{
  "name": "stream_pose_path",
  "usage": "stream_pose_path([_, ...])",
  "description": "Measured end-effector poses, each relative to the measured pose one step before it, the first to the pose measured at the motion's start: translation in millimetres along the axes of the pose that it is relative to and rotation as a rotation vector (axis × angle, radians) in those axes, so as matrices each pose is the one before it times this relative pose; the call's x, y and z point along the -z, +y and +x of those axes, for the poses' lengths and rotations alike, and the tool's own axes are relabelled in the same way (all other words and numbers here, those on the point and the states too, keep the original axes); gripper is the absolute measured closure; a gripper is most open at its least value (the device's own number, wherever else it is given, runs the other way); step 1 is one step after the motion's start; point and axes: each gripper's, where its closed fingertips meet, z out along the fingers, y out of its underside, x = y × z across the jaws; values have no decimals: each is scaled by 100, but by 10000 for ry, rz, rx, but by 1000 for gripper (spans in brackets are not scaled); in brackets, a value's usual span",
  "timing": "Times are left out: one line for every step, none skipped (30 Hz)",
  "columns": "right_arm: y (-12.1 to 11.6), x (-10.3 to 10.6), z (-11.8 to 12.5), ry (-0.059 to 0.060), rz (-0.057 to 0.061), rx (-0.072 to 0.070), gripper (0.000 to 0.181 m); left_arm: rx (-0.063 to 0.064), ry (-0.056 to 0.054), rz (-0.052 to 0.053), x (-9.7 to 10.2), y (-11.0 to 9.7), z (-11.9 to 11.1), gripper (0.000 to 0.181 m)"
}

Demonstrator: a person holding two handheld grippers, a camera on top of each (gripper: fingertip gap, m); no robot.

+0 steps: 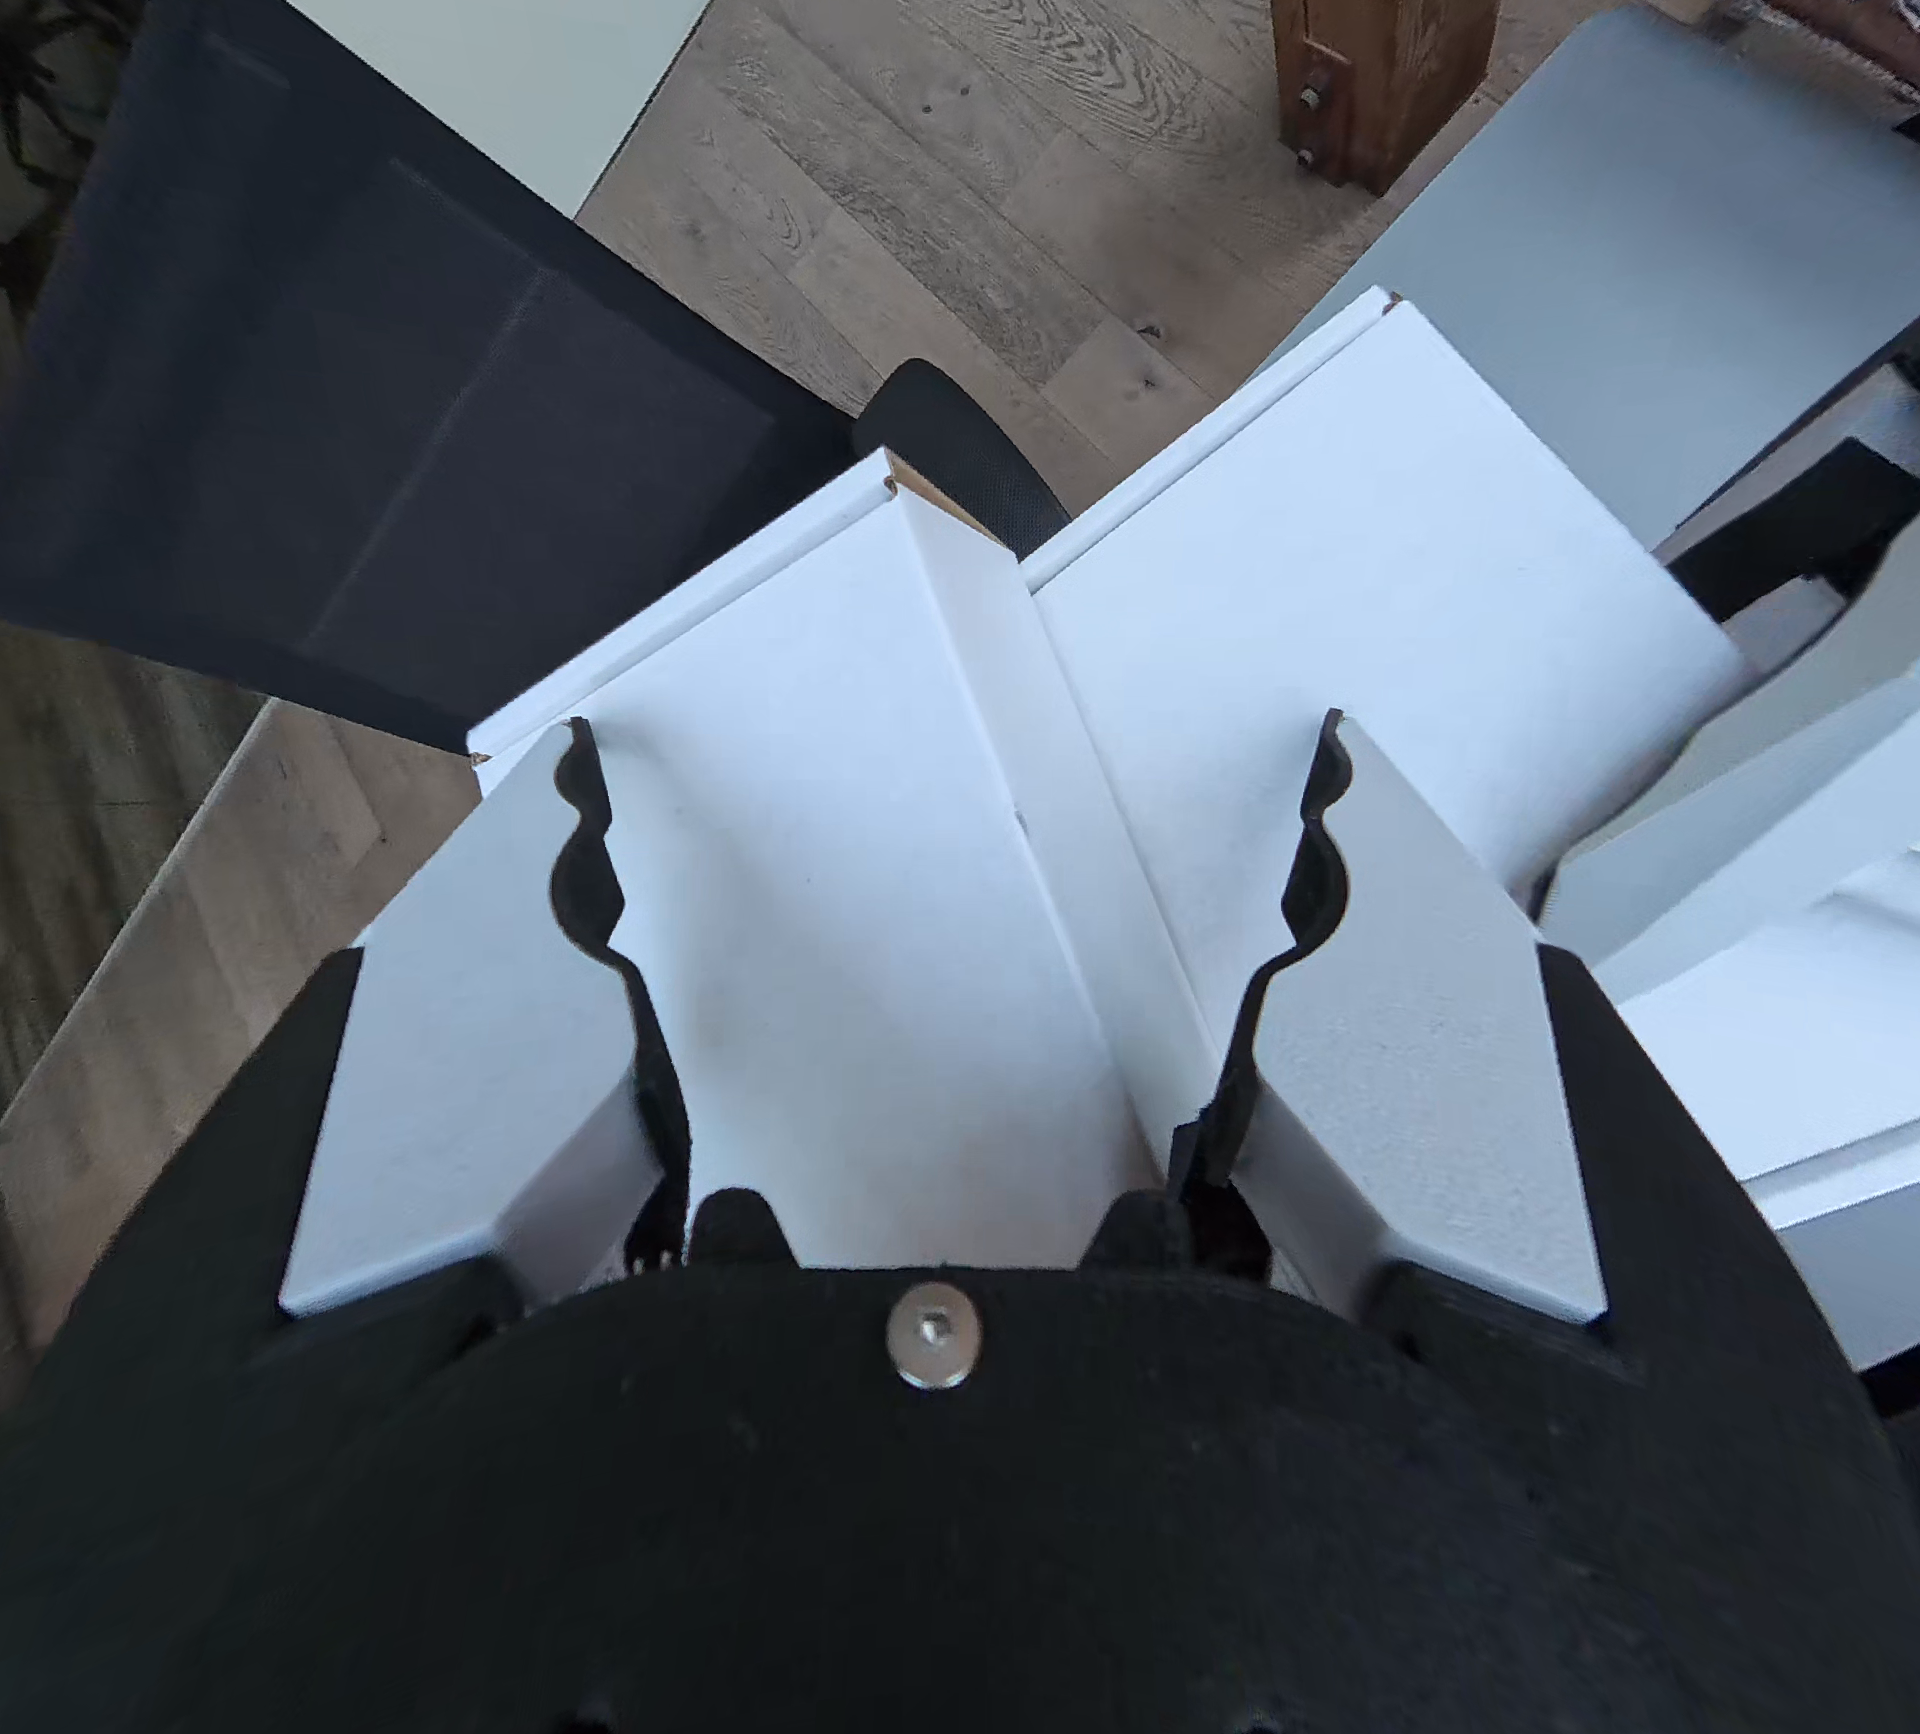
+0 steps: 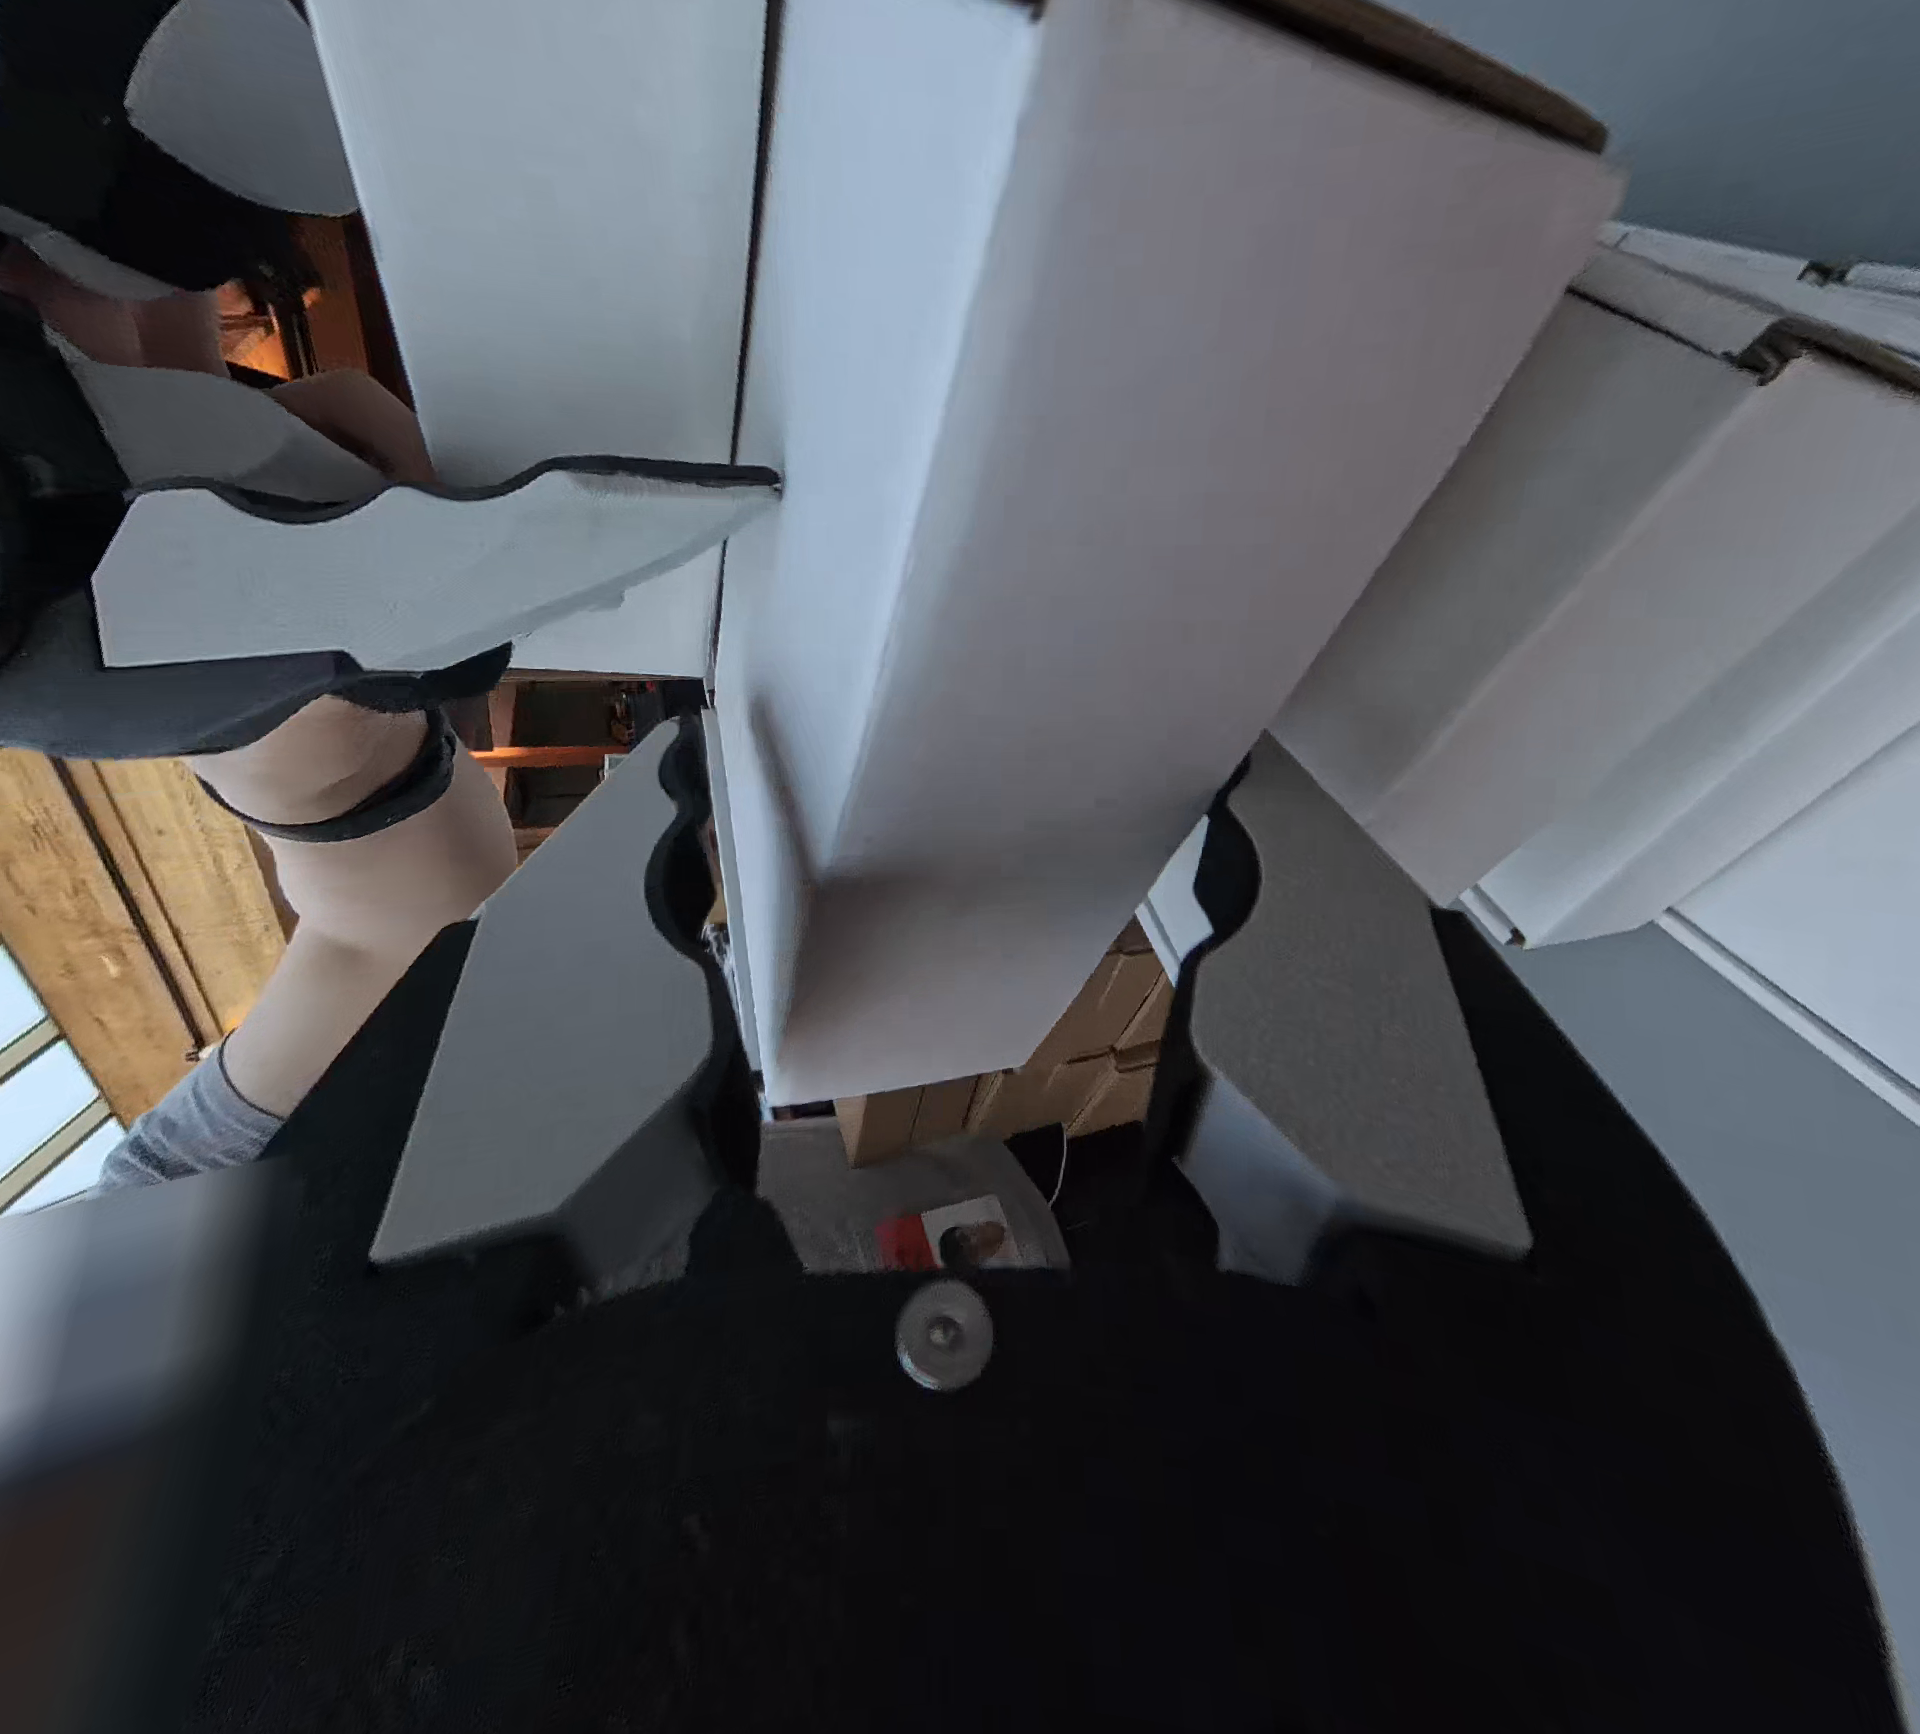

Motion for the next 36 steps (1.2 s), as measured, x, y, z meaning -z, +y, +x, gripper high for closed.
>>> stream_pose_path([-173,136,-252,-111,377,162,86,43,-29,5,-22,60,-152,52])
stream_pose_path([-159,280,-279,-130,357,163,86,25,-17,14,-23,68,-118,52])
stream_pose_path([-114,455,-148,-6,373,162,86,27,-13,18,11,46,-96,53])
stream_pose_path([-150,627,34,203,475,210,87,23,-4,23,16,45,-58,53])
stream_pose_path([-331,772,-49,322,675,453,88,22,-19,16,8,13,-48,54])
stream_pose_path([-496,957,103,665,828,749,94,-1,-23,-3,-4,-7,-5,55])
stream_pose_path([-789,1147,-208,807,1021,1118,101,-15,-11,-16,-20,-25,29,55])
stream_pose_path([-1103,1261,-1175,555,1290,1449,113,-20,-12,-21,-24,-43,42,55])
stream_pose_path([-1175,1181,-2198,182,1323,1563,120,-17,-9,-21,-36,-37,44,54])
stream_pose_path([-1020,819,-3087,-269,1132,1560,131,-15,-6,-18,-24,-53,41,55])
stream_pose_path([-700,264,-3254,-370,865,1540,134,-14,-3,-20,-31,-29,26,55])
stream_pose_path([-128,-219,-2521,-17,467,1675,134,-5,2,-15,-17,-21,6,54])
stream_pose_path([633,-450,-1341,441,-143,1774,133,2,9,-13,-32,-3,-8,54])
stream_pose_path([1389,-624,-859,350,-722,1458,133,4,9,-12,-11,7,-8,54])
stream_pose_path([1492,-822,-899,96,-798,550,132,3,3,-9,-3,4,0,54])
stream_pose_path([815,-895,-1172,-170,-386,-219,133,-3,-4,-8,-2,-13,10,54])
stream_pose_path([480,-815,-761,78,-235,-533,133,-7,-10,-7,0,-9,19,54])
stream_pose_path([280,-582,-578,209,-211,-325,134,-8,-11,-5,8,-4,24,54])
stream_pose_path([-104,-362,-612,190,-10,180,139,-2,-7,0,8,6,18,54])
stream_pose_path([-419,-184,-896,37,215,593,148,1,-4,3,12,13,-2,54])
stream_pose_path([-593,-143,-1139,-140,372,800,159,5,0,3,6,22,-14,54])
stream_pose_path([-437,-198,-357,267,238,721,159,7,5,2,9,17,-18,54])
stream_pose_path([-69,-306,-253,163,10,705,158,5,5,0,3,25,-15,54])
stream_pose_path([373,-350,-124,73,-293,505,153,3,3,1,-2,15,-16,54])
stream_pose_path([600,-210,495,327,-428,179,153,2,2,0,-6,8,-15,54])
stream_pose_path([154,76,696,322,-81,-221,153,0,1,-3,-3,4,-7,54])
stream_pose_path([-291,300,690,192,260,-654,153,-1,1,-6,-4,-8,7,54])
stream_pose_path([-273,324,698,143,215,-945,154,2,5,-11,-11,-2,-3,54])
stream_pose_path([-149,170,765,208,104,-1000,151,4,9,-10,-16,-12,6,54])
stream_pose_path([-29,-122,411,55,13,-809,138,-1,8,-13,-33,-26,-9,54])
stream_pose_path([258,-357,293,73,-200,-511,130,-5,4,-14,-30,-19,5,54])
stream_pose_path([65,-328,215,106,-104,-169,129,-6,2,-13,-20,-20,17,54])
stream_pose_path([-541,-122,264,223,321,159,130,-14,-4,-17,-15,-30,26,54])
stream_pose_path([-1042,59,19,118,652,405,137,-13,-1,-18,-20,-30,22,54])
stream_pose_path([-865,9,-13,70,484,555,142,-9,4,-19,-7,-24,26,54])
stream_pose_path([-640,-34,65,75,255,635,144,-8,3,-12,-25,-21,9,54])
